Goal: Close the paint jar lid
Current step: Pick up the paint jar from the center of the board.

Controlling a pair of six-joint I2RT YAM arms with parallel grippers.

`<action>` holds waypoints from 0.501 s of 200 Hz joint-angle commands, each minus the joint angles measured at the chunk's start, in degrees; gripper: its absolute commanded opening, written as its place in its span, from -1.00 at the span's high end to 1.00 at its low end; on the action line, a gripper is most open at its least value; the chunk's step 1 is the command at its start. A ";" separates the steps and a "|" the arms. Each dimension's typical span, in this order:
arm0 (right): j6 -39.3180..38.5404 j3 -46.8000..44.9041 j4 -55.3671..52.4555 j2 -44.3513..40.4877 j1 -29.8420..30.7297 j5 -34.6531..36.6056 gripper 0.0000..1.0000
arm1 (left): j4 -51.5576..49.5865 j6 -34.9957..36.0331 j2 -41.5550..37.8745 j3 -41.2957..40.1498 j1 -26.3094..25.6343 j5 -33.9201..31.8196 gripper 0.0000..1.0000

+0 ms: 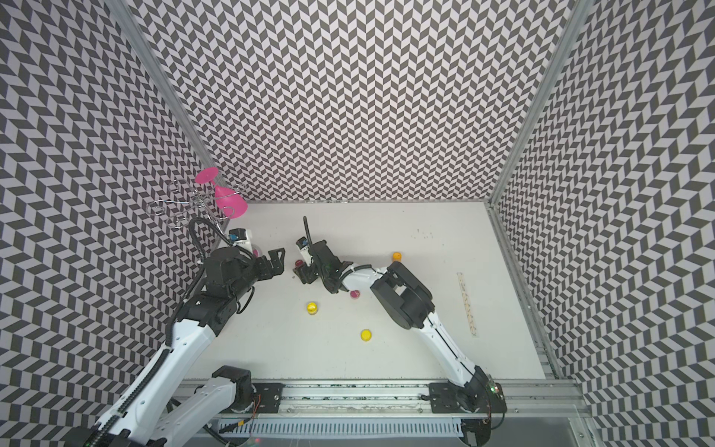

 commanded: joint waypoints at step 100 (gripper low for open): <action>0.46 5.02 -1.41 3.76 0.67 0.58 0.12 | 1.41 -0.90 -1.72 -0.17 0.88 0.96 -0.95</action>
